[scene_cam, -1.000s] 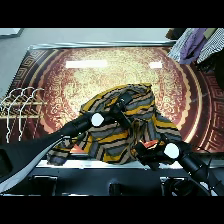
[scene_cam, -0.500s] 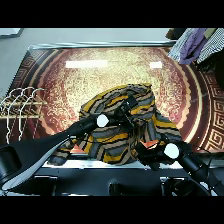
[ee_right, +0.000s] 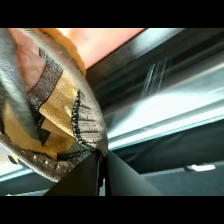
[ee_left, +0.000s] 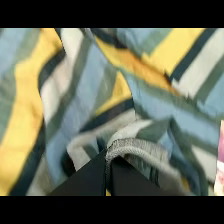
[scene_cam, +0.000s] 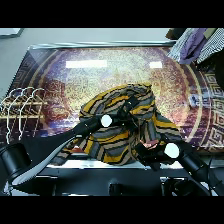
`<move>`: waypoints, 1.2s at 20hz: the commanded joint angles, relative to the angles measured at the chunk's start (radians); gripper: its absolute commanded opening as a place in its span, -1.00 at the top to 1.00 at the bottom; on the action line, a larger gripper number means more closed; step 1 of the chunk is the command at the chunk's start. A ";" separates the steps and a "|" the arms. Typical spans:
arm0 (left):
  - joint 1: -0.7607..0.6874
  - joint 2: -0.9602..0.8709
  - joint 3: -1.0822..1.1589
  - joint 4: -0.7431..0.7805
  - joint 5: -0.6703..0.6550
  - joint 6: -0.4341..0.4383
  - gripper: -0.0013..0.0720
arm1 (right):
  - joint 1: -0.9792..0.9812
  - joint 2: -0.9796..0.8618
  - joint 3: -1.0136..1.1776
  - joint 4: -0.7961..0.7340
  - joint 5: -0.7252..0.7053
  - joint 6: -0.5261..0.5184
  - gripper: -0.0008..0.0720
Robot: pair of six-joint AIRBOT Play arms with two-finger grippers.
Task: Fold the clothes and pants, and hang the long-sleeved shirts on hangers.
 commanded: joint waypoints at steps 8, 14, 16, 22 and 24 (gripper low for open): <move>0.267 0.027 0.511 0.052 -0.116 -0.153 0.89 | -0.431 -0.254 0.821 -0.022 0.191 -0.467 0.89; 0.454 0.148 0.750 0.407 -0.261 -0.454 0.89 | -0.360 -0.647 1.740 0.035 0.287 -0.534 0.89; 0.504 0.232 0.749 0.430 -0.299 -0.468 0.89 | -0.358 -0.643 1.813 0.086 0.233 -0.526 0.89; 0.544 0.431 0.723 0.429 -0.443 -0.578 0.89 | -0.358 -0.538 1.799 0.136 0.223 -0.593 0.89; 0.544 0.462 0.723 0.429 -0.567 -0.665 0.89 | -0.358 -0.520 1.799 0.136 0.241 -0.592 0.89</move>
